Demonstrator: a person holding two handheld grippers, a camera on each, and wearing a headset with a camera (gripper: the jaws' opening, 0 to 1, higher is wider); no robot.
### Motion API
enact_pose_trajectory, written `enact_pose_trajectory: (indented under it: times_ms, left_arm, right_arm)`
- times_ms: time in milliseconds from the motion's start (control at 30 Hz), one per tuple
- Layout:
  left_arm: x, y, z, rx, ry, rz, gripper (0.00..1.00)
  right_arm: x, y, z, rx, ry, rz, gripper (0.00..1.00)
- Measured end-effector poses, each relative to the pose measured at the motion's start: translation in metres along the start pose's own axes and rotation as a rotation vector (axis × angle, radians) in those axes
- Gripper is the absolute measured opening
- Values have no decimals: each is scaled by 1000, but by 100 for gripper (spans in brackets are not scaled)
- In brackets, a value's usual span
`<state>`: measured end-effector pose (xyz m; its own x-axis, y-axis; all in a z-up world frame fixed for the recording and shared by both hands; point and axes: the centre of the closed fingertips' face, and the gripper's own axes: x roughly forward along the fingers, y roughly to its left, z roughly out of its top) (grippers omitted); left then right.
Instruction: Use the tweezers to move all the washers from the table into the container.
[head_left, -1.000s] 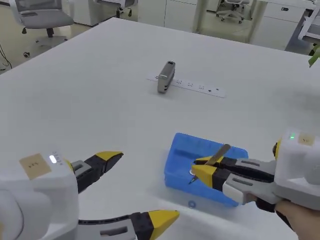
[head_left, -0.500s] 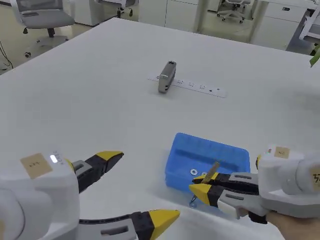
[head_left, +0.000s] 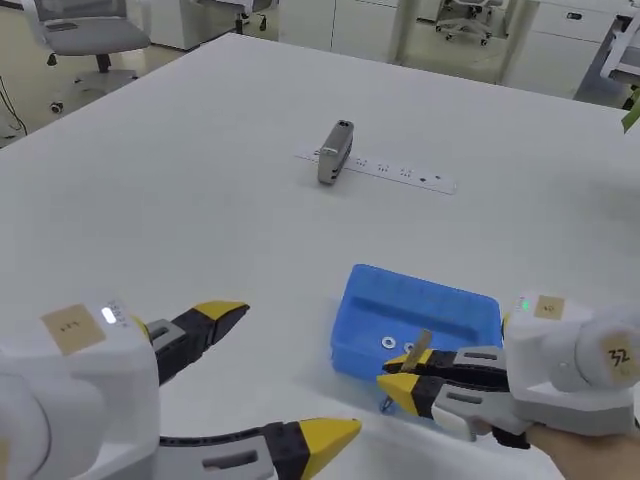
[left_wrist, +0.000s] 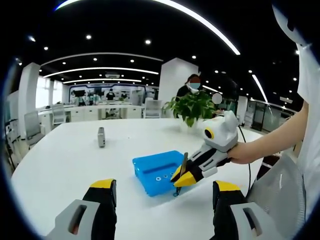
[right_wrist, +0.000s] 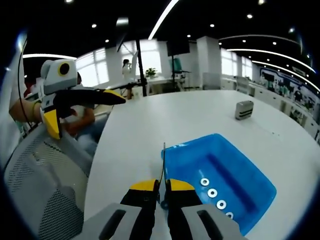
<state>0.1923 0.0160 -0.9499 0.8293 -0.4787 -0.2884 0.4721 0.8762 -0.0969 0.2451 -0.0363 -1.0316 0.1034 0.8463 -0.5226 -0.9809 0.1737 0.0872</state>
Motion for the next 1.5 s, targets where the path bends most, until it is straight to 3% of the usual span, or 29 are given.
enact_pose_trajectory:
  times_ms: [500,767,933,1067,1167,1500]
  left_arm:
    - [0,1,0,-1,-2,-2,80]
    - [0,0,0,-1,-2,-1,80]
    - [1,-2,1,1,0,-6,80]
    - [2,-3,1,0,0,-7,80]
    - [2,-3,1,-1,0,-6,80]
    - [2,-3,2,-2,-4,-8,79]
  right_arm:
    - [2,4,-4,-33,10,8,3]
    - [0,10,0,5,-11,29,3]
    - [-2,16,11,44,-53,62,3]
    - [-4,15,22,118,-104,75,3]
    - [-8,10,32,200,-164,76,3]
    - [-18,-7,50,282,-255,52,3]
